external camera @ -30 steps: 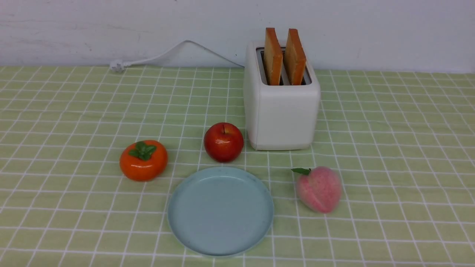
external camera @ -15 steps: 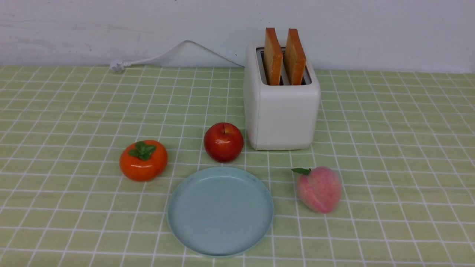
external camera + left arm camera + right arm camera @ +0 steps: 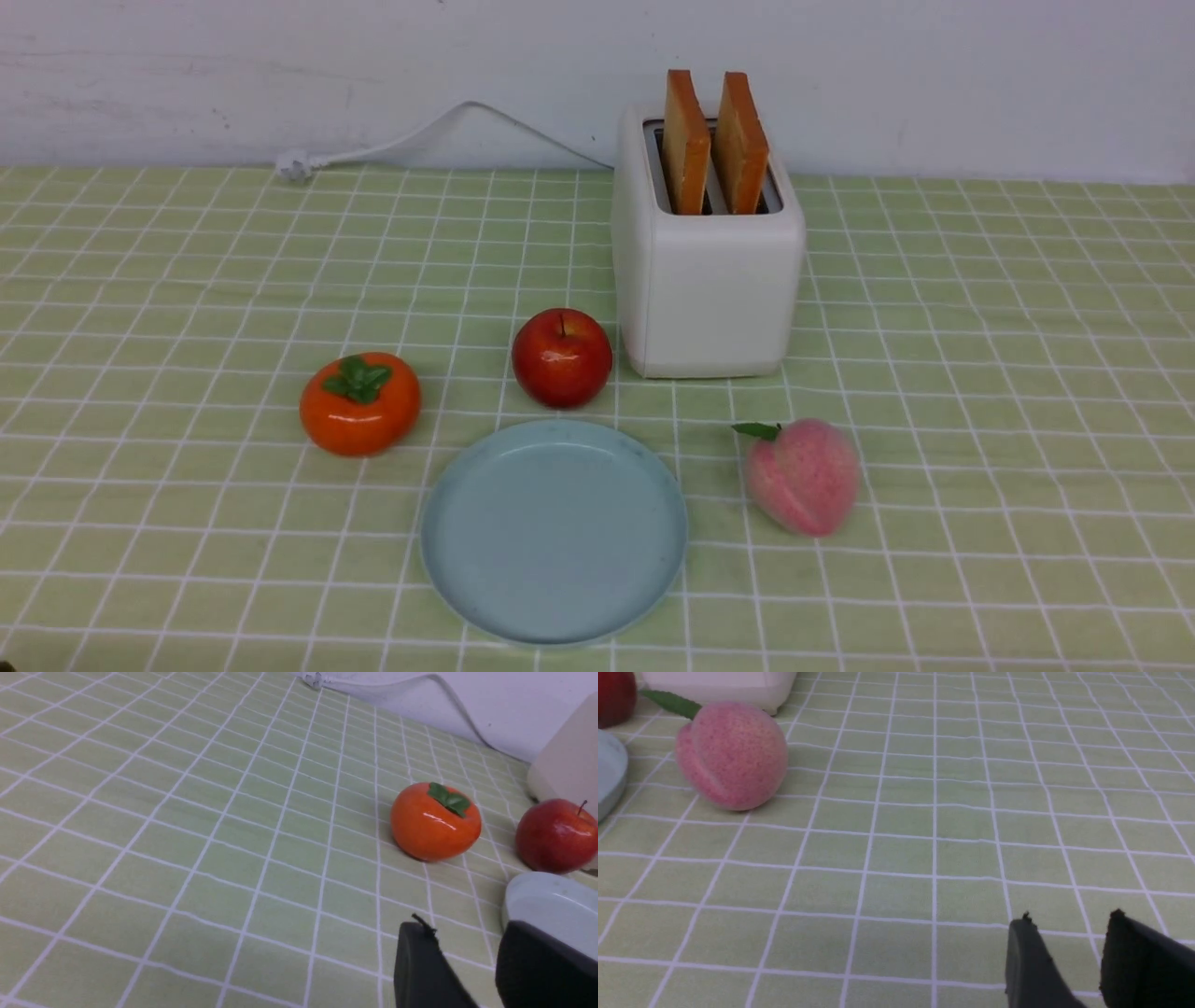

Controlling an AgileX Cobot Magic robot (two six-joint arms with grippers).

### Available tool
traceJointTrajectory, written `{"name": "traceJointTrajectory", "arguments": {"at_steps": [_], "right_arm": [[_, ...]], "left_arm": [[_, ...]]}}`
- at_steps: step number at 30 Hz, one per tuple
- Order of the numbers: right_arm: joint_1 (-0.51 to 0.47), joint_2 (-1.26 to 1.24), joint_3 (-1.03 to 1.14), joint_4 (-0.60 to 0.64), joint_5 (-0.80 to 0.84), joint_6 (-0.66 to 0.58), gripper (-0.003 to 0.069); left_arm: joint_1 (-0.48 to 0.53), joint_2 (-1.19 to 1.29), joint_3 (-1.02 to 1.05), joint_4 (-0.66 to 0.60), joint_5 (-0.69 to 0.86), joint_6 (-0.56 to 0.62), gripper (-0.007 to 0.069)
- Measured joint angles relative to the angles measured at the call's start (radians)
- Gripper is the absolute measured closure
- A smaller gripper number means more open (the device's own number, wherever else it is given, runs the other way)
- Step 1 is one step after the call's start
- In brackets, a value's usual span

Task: Take toasted bread from bread machine on green coffee tablecloth place on plate.
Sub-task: 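Reach for a toast slice standing in the toaster with the left gripper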

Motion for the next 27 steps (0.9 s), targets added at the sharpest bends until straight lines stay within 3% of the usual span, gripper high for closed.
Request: {"name": "traceJointTrajectory", "arguments": {"at_steps": [5, 10, 16, 22, 24, 27], "right_arm": [[0.002, 0.0, 0.0, 0.0, 0.0, 0.0, 0.0417], [0.002, 0.0, 0.0, 0.001, 0.0, 0.0, 0.0417], [0.002, 0.0, 0.005, -0.005, -0.037, 0.011, 0.0417], [0.002, 0.0, 0.01, 0.251, -0.164, 0.209, 0.0417], [0.002, 0.0, 0.01, 0.333, -0.196, 0.253, 0.0417], [0.002, 0.0, 0.01, 0.411, -0.227, 0.281, 0.0417]], "left_arm": [[-0.132, 0.0, 0.0, -0.005, -0.002, 0.0, 0.0386], [-0.192, 0.0, 0.0, -0.015, -0.031, -0.001, 0.0386], [-0.204, 0.0, 0.0, -0.225, -0.186, -0.081, 0.0386], [-0.204, 0.0, 0.0, -0.526, -0.34, -0.143, 0.0386], [-0.204, 0.0, -0.013, -0.571, -0.344, -0.14, 0.0393], [-0.204, 0.0, -0.075, -0.561, -0.292, -0.065, 0.0462]]}}
